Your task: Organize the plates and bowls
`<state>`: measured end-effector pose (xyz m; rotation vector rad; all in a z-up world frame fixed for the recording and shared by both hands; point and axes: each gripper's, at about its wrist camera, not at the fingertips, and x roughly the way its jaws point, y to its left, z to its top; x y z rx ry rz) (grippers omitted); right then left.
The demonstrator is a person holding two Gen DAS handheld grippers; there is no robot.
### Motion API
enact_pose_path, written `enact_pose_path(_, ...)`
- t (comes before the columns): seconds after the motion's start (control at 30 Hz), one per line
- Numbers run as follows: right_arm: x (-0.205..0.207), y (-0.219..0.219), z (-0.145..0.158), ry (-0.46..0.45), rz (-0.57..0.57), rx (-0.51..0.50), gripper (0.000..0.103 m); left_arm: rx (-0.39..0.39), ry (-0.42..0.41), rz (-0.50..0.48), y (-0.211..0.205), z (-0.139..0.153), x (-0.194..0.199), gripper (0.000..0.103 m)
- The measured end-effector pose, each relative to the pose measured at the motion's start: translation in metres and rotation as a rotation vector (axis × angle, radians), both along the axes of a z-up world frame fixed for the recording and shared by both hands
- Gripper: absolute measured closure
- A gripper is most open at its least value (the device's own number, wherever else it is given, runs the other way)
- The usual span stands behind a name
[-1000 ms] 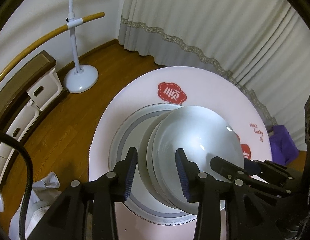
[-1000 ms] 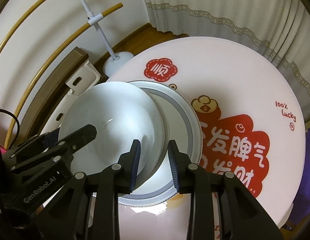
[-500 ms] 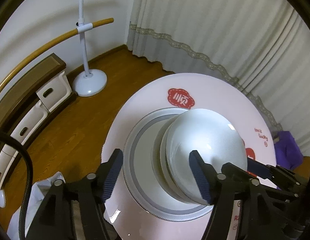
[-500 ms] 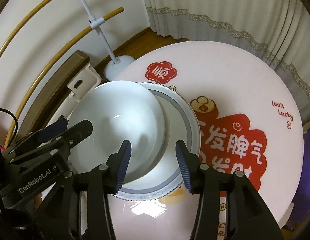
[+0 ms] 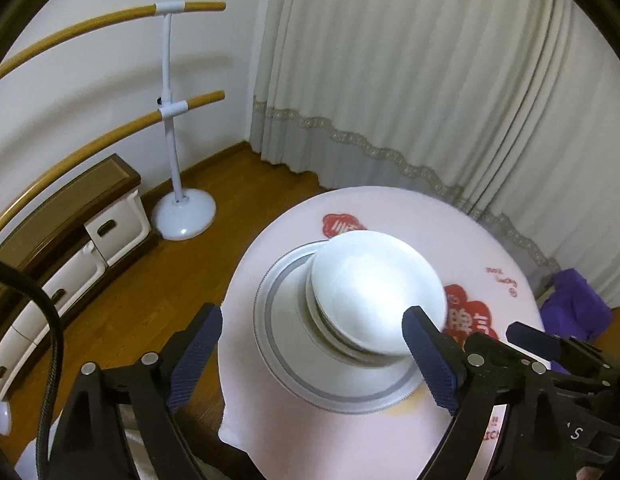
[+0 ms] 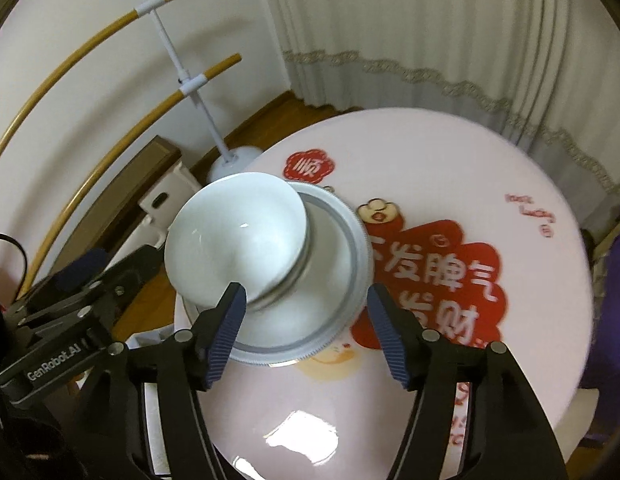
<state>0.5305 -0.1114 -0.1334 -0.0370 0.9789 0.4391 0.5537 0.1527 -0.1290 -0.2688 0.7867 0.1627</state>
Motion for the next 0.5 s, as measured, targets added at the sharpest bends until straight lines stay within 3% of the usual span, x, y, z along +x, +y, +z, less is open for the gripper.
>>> enact_pose_path(0.27,-0.056,-0.019,0.013,-0.100,-0.093,-0.021,0.020,0.063,-0.103,-0.061,-0.017,0.004,-0.053,0.009)
enact_pose_path(0.5,-0.101,-0.050,0.013,-0.137,-0.210,0.055,0.014,0.114,-0.179,-0.130,-0.024,-0.002,-0.107,0.003)
